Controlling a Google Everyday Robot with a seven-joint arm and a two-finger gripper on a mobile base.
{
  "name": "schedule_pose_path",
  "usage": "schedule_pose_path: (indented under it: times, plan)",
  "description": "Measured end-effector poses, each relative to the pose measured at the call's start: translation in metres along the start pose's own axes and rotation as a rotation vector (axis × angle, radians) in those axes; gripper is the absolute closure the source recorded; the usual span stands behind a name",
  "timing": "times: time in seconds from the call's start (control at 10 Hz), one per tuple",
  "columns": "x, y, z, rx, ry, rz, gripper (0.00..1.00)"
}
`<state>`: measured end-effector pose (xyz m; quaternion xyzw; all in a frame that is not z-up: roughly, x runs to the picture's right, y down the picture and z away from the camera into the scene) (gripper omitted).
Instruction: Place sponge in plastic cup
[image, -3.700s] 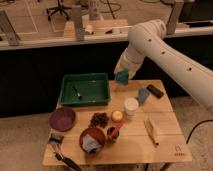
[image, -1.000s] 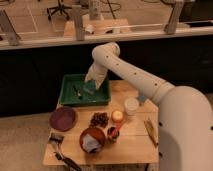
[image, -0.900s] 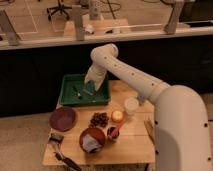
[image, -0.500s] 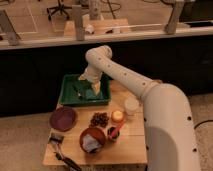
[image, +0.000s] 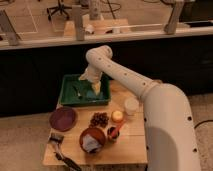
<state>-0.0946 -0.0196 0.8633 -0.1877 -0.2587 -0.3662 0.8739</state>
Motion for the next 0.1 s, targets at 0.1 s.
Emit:
schedule_pose_path:
  times: [0.1]
  plan:
    - [-0.0001, -0.0001, 0.0001, 0.0, 0.0, 0.0, 0.2]
